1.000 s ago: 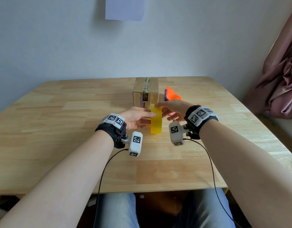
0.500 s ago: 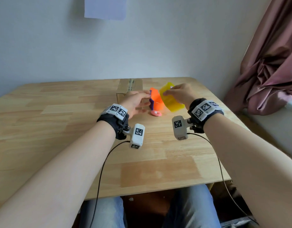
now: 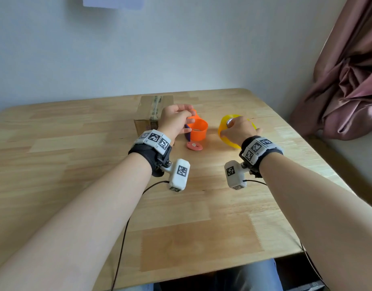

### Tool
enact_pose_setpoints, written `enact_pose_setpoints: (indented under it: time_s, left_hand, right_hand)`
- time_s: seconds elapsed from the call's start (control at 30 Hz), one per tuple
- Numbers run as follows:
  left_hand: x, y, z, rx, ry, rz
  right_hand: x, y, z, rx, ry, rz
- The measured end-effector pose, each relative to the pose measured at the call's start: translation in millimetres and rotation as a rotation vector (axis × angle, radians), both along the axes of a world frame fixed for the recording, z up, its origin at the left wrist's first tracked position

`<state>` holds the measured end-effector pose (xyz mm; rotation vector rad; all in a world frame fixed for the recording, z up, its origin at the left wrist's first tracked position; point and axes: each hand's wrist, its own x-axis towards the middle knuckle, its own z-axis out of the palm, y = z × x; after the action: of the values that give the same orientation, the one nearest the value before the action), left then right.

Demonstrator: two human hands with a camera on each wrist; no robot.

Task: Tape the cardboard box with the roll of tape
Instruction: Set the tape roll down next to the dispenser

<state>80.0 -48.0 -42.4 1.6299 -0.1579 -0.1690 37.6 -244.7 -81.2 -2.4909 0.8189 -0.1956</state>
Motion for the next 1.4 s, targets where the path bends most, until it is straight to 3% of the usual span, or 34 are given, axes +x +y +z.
enact_pose_setpoints:
  time_s: [0.17,0.33,0.5,0.6,0.7,0.83,1.03,1.13,1.27,1.4]
  left_hand:
    - [10,-5,-1,-0.027,-0.120,0.074]
    - [21,4,0,0.073,-0.312,0.298]
    - [39,31,-5,0.223,-0.396,0.537]
    - [48,52,-13,0.350,-0.253,0.635]
    - [56,71,-27,0.185,-0.099,0.523]
    - [53,81,-35,0.106,0.039,0.349]
    - [51,98,-43,0.183,0.070,0.454]
    - [44,101,-43,0.213,0.098,0.494]
    - [40,96,-38,0.234,0.135,0.466]
    - [39,90,-42,0.127,0.111,0.436]
  right_hand:
    - [16,-4,-13,-0.066,0.060,0.026]
    - [21,-2,-14,-0.079,0.160,0.089]
    - [33,20,-2,-0.059,-0.143,0.178]
    - [43,46,8,0.029,-0.288,0.346]
    - [53,75,15,0.175,-0.256,0.496]
    - [60,100,12,0.261,-0.188,0.470]
    - [54,109,10,0.335,-0.250,0.504]
    - [53,109,11,0.246,-0.188,0.486]
    - [51,100,7,-0.145,0.059,0.277]
    - [45,88,-9,-0.117,0.264,0.259]
